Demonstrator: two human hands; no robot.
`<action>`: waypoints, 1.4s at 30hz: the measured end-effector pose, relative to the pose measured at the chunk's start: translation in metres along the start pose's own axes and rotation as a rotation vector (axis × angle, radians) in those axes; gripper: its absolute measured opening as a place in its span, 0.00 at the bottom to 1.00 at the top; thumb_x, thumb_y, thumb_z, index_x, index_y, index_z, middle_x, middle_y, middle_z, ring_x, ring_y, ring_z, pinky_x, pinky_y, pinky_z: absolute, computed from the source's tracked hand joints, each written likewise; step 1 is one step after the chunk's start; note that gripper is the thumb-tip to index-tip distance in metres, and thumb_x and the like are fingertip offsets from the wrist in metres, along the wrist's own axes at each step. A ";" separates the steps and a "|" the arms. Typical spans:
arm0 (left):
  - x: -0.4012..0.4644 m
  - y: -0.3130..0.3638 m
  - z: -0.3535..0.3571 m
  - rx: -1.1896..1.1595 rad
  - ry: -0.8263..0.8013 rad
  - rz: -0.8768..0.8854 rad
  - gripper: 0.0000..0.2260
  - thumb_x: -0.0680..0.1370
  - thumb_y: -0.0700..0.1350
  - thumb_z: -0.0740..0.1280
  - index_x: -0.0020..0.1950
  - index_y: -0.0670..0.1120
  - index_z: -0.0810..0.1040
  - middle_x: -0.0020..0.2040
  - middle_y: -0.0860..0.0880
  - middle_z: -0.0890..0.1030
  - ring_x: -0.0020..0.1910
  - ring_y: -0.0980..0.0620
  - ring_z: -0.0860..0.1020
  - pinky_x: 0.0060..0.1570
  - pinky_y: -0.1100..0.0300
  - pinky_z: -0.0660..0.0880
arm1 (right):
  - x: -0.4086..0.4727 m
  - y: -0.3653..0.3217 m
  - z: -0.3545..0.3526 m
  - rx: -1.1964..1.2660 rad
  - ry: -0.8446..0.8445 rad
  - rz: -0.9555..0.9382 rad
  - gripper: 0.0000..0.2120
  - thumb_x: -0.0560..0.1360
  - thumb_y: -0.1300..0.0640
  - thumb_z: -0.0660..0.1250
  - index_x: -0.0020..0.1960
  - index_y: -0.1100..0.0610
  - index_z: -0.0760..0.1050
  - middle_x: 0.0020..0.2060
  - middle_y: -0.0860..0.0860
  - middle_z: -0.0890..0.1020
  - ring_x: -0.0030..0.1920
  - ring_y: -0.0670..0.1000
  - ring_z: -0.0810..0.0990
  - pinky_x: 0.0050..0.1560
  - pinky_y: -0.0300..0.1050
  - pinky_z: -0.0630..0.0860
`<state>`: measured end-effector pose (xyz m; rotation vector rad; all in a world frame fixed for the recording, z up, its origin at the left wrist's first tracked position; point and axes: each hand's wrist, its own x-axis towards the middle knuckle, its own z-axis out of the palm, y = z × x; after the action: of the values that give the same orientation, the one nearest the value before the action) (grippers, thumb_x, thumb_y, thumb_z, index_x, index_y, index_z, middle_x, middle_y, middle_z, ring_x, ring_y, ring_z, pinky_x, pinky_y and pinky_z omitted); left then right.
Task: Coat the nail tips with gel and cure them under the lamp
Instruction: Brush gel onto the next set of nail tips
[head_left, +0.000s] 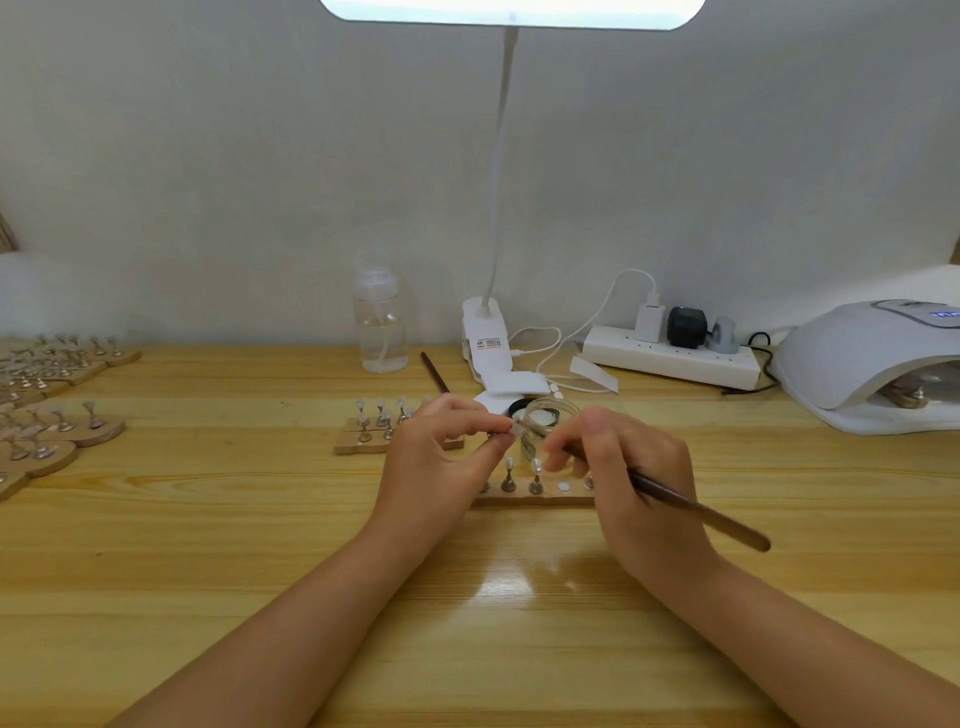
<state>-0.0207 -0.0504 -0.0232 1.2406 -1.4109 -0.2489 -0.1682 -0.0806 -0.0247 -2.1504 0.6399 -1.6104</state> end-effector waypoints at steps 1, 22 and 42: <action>0.000 0.000 0.000 0.003 -0.001 0.000 0.14 0.68 0.39 0.73 0.38 0.59 0.79 0.38 0.56 0.79 0.41 0.61 0.75 0.43 0.73 0.69 | 0.001 -0.001 0.000 -0.028 -0.008 -0.003 0.17 0.77 0.51 0.51 0.38 0.52 0.77 0.30 0.44 0.79 0.34 0.39 0.77 0.36 0.29 0.71; 0.000 0.000 0.000 -0.008 0.008 0.002 0.13 0.68 0.37 0.73 0.38 0.57 0.80 0.38 0.54 0.81 0.41 0.54 0.77 0.45 0.64 0.73 | -0.002 0.000 0.000 0.028 -0.002 0.049 0.20 0.76 0.49 0.51 0.34 0.51 0.77 0.26 0.46 0.79 0.31 0.41 0.78 0.37 0.37 0.72; 0.000 0.001 -0.001 -0.007 0.004 -0.009 0.14 0.68 0.39 0.73 0.38 0.60 0.79 0.37 0.56 0.79 0.39 0.60 0.75 0.43 0.73 0.70 | -0.006 -0.003 -0.003 -0.015 0.039 -0.035 0.17 0.77 0.53 0.51 0.38 0.50 0.76 0.30 0.46 0.80 0.34 0.42 0.77 0.36 0.38 0.73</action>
<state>-0.0208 -0.0496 -0.0221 1.2413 -1.4005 -0.2567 -0.1721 -0.0744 -0.0269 -2.1569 0.6317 -1.6747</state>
